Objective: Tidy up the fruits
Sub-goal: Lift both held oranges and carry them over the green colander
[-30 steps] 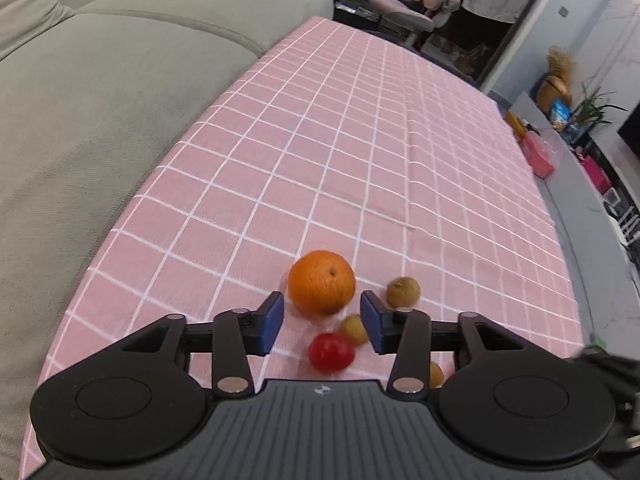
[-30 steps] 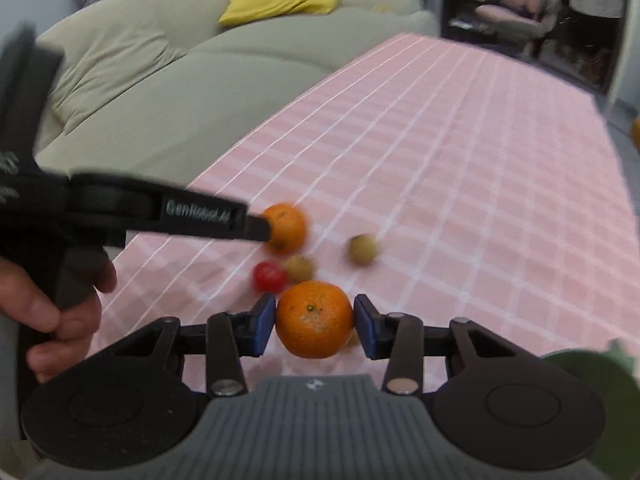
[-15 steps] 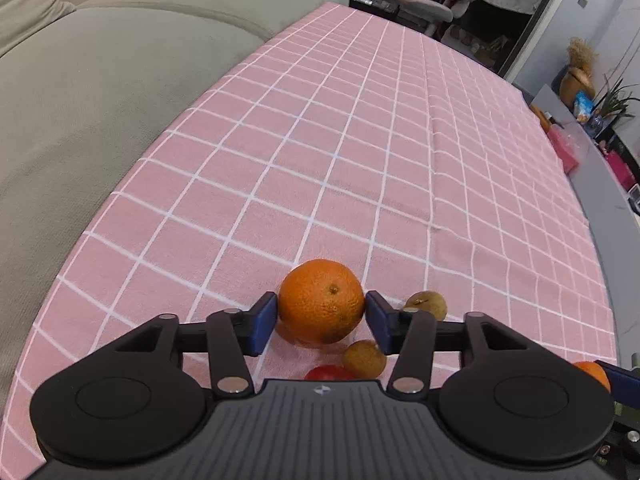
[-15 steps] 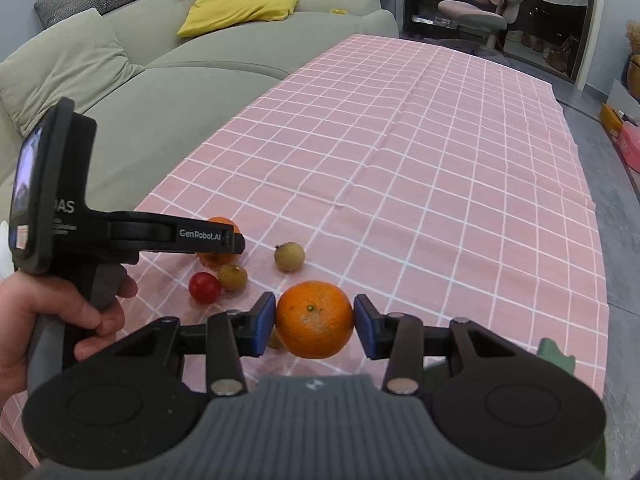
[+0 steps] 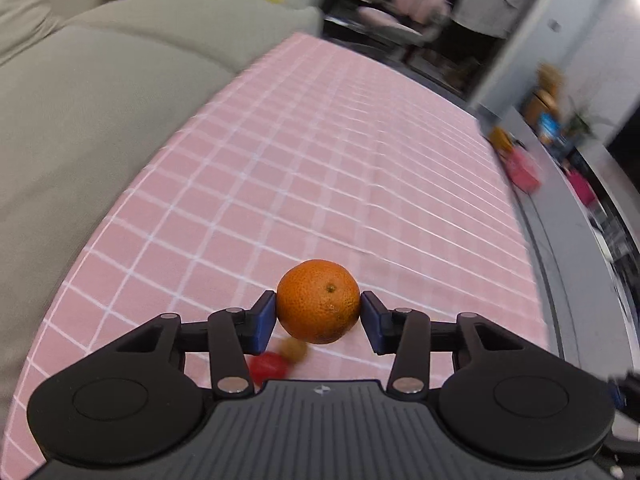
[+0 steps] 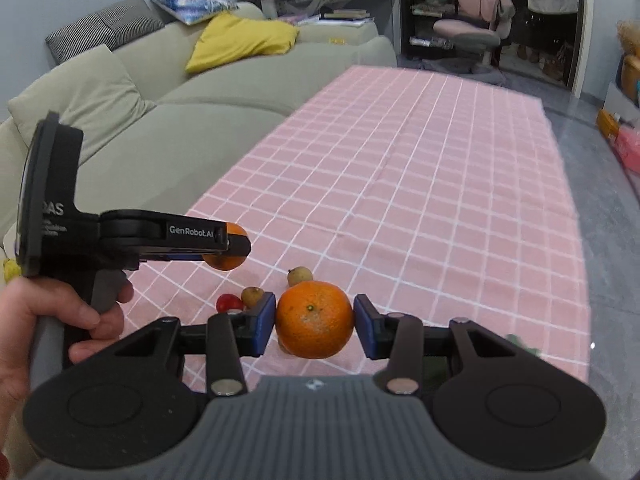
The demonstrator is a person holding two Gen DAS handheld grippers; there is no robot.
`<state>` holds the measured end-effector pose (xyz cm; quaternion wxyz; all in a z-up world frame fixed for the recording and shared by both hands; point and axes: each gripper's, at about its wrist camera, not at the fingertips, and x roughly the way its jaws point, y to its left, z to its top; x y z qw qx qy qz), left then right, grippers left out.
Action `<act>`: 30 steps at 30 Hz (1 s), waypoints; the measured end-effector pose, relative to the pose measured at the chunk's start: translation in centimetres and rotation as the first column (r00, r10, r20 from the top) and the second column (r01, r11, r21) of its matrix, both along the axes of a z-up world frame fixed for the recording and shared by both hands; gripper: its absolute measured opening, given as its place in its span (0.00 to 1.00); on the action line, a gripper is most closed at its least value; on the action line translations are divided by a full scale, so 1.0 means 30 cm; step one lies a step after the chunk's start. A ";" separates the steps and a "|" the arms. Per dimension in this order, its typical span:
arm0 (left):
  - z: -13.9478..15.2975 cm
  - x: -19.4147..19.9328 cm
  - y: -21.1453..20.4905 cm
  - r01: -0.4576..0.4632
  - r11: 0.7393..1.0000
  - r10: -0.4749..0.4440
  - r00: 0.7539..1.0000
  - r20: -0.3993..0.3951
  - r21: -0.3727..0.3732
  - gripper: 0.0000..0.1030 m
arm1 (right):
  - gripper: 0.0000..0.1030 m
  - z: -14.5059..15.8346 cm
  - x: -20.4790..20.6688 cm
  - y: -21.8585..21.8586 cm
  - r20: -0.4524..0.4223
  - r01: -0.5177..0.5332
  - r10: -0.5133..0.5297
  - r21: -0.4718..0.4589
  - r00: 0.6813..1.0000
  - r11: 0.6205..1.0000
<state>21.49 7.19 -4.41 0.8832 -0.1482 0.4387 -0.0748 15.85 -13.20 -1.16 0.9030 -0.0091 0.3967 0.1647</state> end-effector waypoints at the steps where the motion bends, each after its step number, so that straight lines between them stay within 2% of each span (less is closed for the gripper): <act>1: 0.026 -0.017 -0.026 0.030 0.999 -0.030 1.000 0.008 0.012 0.50 | 0.39 0.019 -0.018 -0.012 0.011 0.002 -0.002 -0.004 1.000 1.000; 6: 0.131 -0.121 -0.155 0.168 0.986 -0.167 0.985 0.041 -0.003 0.50 | 0.39 0.110 -0.137 -0.113 0.055 0.039 -0.038 -0.013 0.998 0.999; 12: 0.190 -0.263 -0.294 0.322 0.946 -0.323 0.946 0.038 0.014 0.50 | 0.39 0.148 -0.268 -0.244 0.061 0.111 -0.110 -0.013 0.992 0.994; 15: 0.184 -0.319 -0.347 0.370 0.929 -0.370 0.929 0.013 -0.001 0.50 | 0.39 0.132 -0.321 -0.291 0.035 0.140 -0.140 -0.006 0.990 0.990; 21: 0.139 -0.377 -0.449 0.474 0.878 -0.473 0.880 -0.033 0.066 0.50 | 0.39 0.045 -0.392 -0.346 -0.091 0.191 -0.186 0.048 0.978 0.980; 24: 0.092 -0.376 -0.474 0.487 0.870 -0.482 0.873 -0.075 0.074 0.50 | 0.39 -0.002 -0.410 -0.348 -0.141 0.204 -0.193 0.064 0.971 0.977; 30: 0.016 -0.378 -0.501 0.516 0.843 -0.499 0.855 -0.140 0.150 0.50 | 0.38 -0.054 -0.402 -0.296 -0.174 0.156 -0.152 0.010 0.973 0.988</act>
